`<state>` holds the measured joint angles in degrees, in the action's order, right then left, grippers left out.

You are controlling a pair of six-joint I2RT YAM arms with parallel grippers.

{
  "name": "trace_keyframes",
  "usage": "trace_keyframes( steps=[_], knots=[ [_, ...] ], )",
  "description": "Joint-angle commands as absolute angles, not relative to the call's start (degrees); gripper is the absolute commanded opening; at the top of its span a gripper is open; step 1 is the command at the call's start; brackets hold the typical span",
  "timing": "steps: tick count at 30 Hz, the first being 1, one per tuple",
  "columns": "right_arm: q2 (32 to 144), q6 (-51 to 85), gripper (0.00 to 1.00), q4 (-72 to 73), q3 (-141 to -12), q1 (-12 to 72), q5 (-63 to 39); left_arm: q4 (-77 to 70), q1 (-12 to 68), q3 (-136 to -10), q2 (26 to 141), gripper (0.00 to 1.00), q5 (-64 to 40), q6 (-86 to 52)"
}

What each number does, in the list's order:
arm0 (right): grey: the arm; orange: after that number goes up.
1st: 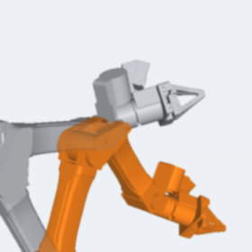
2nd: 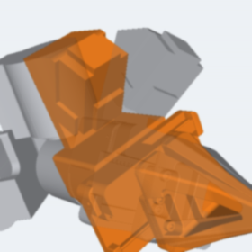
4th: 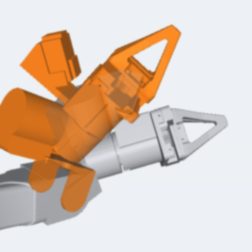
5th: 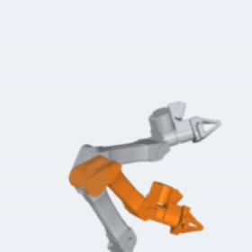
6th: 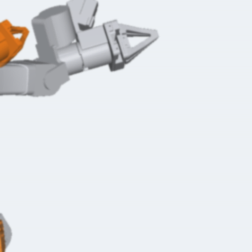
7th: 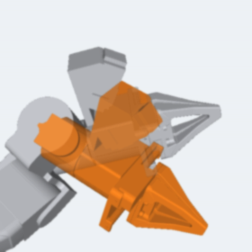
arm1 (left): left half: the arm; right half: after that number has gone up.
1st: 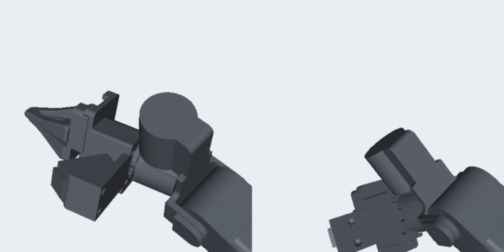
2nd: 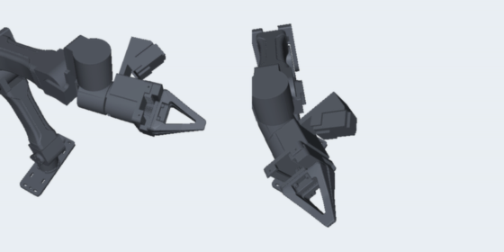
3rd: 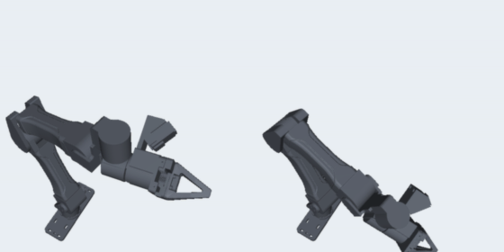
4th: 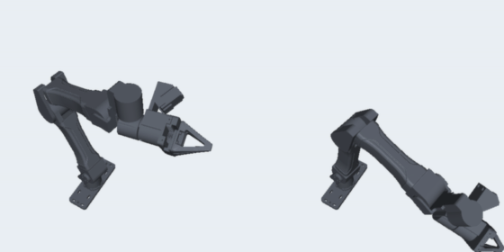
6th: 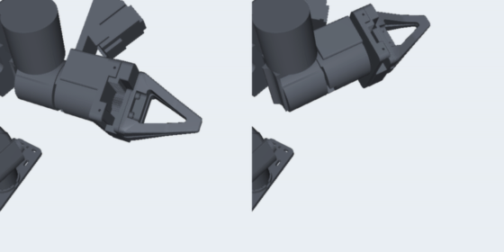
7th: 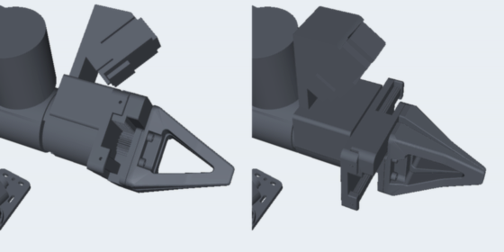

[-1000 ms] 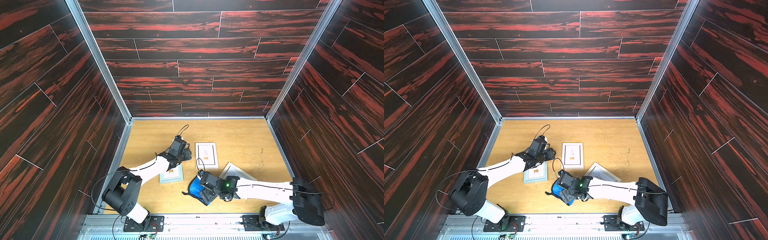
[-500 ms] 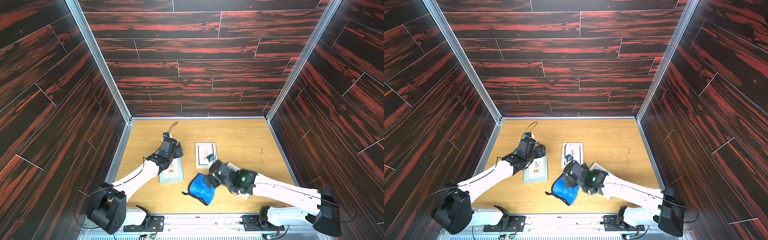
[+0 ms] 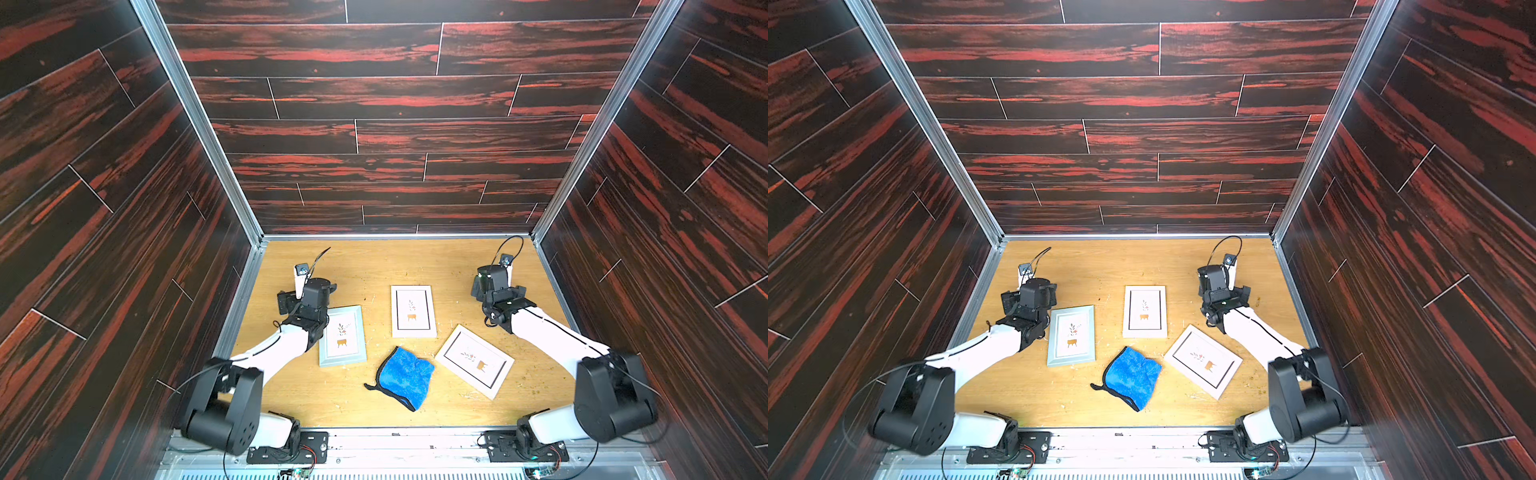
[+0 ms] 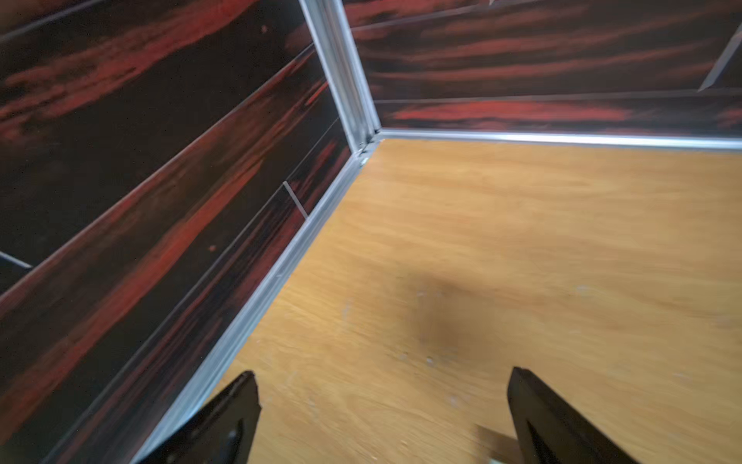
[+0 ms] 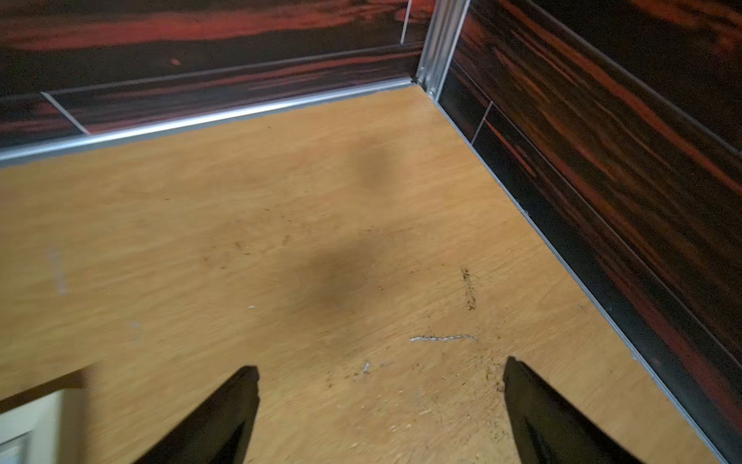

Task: Wipe the picture frame with a cloth
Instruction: Reset both arms

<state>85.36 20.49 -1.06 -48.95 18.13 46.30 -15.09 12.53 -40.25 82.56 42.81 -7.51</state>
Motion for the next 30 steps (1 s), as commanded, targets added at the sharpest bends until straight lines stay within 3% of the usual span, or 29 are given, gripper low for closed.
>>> trace_keyframes(
  steps=[1, 10, 14, 16, 18, 24, 27, 28, 30],
  knots=[
    [86.72, 17.95, 0.98, 11.60, -43.53, 15.16, 49.70, -23.93, 8.44, -36.48, 83.02, 1.00, 41.40, -4.78],
    [85.29, 8.45, 0.98, 46.13, -25.14, 13.02, 46.56, -51.32, 1.31, -24.37, 88.42, 1.00, 29.53, -6.90],
    [83.10, 4.12, 0.98, 62.34, -17.14, 12.43, 41.53, -51.64, 0.00, -22.92, 88.56, 1.00, 24.91, -8.23],
    [82.41, 1.82, 0.98, 67.81, -14.60, 12.21, 38.30, -60.50, 0.00, -20.84, 91.51, 1.00, 25.67, -6.91],
    [82.22, -0.15, 0.98, 72.04, -12.59, 11.93, 34.12, -57.15, 0.00, -21.20, 90.26, 1.00, 25.28, -7.74],
    [98.77, -6.01, 0.98, 105.72, -6.10, 11.54, 30.21, -59.97, 0.00, -20.60, 90.91, 1.00, 26.10, -7.50],
    [91.92, 0.20, 0.98, 77.43, -14.62, 12.66, 40.40, -59.12, 0.00, -20.87, 90.84, 1.00, 26.05, -7.48],
    [92.60, 0.67, 0.98, 74.85, -16.43, 12.46, 41.89, -59.92, 0.00, -20.90, 91.06, 1.00, 26.70, -7.45],
    [95.23, -3.54, 0.98, 87.70, -12.78, 12.92, 39.66, -59.58, 0.00, -20.91, 90.97, 1.00, 26.70, -7.48]
  ],
)
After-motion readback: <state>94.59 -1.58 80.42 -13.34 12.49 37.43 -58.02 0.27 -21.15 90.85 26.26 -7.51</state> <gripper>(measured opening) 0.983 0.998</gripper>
